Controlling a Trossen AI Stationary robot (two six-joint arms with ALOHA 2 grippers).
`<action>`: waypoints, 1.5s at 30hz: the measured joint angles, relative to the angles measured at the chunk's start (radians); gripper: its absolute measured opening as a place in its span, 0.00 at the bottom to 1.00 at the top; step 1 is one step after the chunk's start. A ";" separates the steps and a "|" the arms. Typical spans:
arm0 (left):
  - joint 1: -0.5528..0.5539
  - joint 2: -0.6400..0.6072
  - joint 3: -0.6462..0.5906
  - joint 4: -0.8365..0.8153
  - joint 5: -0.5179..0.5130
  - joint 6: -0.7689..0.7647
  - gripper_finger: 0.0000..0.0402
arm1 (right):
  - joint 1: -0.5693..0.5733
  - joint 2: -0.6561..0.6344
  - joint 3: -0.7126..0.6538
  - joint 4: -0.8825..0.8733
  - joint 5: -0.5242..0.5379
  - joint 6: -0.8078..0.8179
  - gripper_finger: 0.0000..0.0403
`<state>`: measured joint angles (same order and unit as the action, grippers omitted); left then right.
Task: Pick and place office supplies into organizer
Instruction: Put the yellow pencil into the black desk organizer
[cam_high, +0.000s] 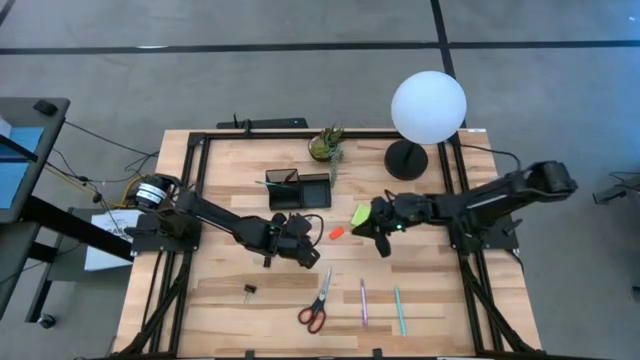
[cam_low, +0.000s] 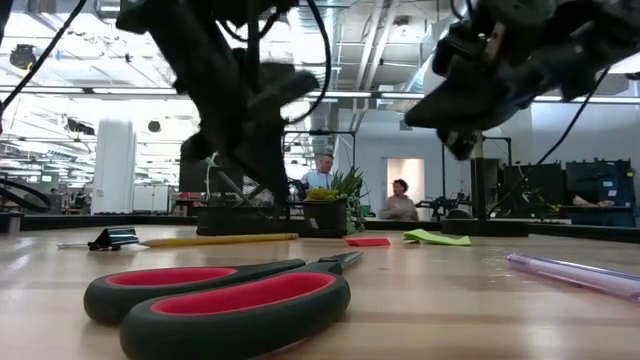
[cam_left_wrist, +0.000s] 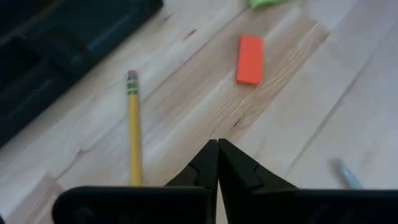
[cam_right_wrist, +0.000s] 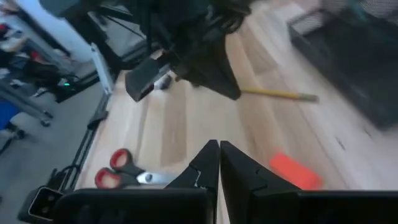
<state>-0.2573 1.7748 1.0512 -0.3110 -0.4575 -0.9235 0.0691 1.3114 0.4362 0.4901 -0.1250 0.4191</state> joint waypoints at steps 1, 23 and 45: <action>0.000 -0.017 0.000 0.001 0.000 -0.004 0.00 | -0.012 0.022 0.000 0.039 -0.030 -0.006 0.03; -0.109 -0.812 0.001 -0.338 -0.429 0.037 0.00 | -0.144 0.771 0.710 -0.021 -0.279 -0.413 0.40; -0.132 -0.808 0.000 -0.442 -0.358 0.039 0.00 | -0.130 0.957 0.950 -0.464 -0.281 -0.538 0.35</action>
<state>-0.3893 0.9667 1.0512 -0.7527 -0.8153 -0.8848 -0.0609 2.2681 1.3867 0.0262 -0.4061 -0.1191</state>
